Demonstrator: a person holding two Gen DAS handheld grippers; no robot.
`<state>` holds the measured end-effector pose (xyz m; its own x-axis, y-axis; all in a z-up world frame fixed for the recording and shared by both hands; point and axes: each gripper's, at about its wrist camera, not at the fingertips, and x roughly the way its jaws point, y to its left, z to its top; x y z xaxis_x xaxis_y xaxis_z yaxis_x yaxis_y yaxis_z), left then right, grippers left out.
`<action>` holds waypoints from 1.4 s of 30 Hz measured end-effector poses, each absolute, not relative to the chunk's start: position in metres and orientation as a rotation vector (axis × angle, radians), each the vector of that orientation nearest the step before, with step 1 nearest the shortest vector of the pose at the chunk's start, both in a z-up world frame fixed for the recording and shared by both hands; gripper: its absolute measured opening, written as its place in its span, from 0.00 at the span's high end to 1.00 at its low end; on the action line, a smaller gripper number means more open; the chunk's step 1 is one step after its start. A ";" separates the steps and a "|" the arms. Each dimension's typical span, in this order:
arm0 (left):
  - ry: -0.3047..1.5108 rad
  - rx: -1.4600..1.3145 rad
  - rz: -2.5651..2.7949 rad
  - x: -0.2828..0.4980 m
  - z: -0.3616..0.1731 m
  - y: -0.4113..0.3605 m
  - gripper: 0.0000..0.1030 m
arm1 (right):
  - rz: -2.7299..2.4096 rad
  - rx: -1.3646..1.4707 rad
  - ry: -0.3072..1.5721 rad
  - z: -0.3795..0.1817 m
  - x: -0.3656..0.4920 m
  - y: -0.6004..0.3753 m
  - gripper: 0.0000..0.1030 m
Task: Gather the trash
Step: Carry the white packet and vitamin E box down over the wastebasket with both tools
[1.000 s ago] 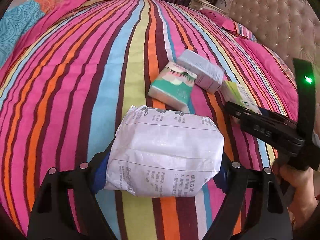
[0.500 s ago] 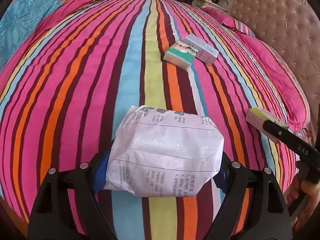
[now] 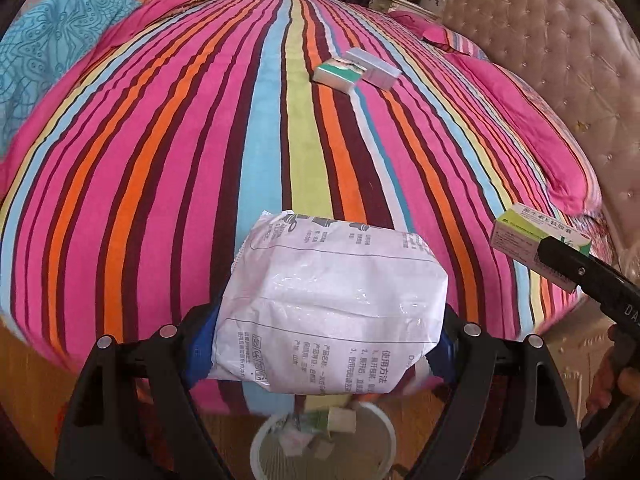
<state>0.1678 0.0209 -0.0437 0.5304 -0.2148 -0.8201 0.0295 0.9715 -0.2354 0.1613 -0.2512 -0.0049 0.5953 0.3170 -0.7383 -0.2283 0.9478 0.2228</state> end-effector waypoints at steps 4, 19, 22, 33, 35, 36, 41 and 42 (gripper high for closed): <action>1.010 -0.185 -0.168 0.137 -0.044 0.020 0.22 | 0.327 0.096 0.887 -0.004 0.135 -0.247 0.47; 1.160 -0.130 -0.212 0.047 -0.099 0.007 0.22 | 0.357 0.146 0.991 -0.034 0.053 -0.236 0.47; 1.211 -0.127 -0.223 0.043 -0.115 0.004 0.22 | 0.354 0.149 1.032 -0.047 0.043 -0.233 0.48; 1.362 -0.131 -0.258 0.044 -0.157 -0.009 0.22 | 0.303 0.145 1.271 -0.118 0.033 -0.226 0.48; 1.384 -0.125 -0.263 0.045 -0.162 -0.011 0.22 | 0.296 0.149 1.308 -0.128 0.036 -0.225 0.48; 1.404 -0.124 -0.266 0.046 -0.167 -0.011 0.22 | 0.292 0.148 1.325 -0.132 0.037 -0.225 0.48; 1.503 -0.145 -0.254 0.048 -0.191 -0.010 0.22 | 0.280 0.154 1.415 -0.154 0.044 -0.220 0.48; 1.507 -0.145 -0.253 0.048 -0.192 -0.010 0.22 | 0.276 0.155 1.437 -0.159 0.045 -0.221 0.48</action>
<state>0.0482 -0.0104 -0.1922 0.0443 -0.2539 -0.9662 0.0749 0.9653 -0.2503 0.0445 -0.2207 -0.1592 0.1097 0.2793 -0.9539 -0.0940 0.9583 0.2698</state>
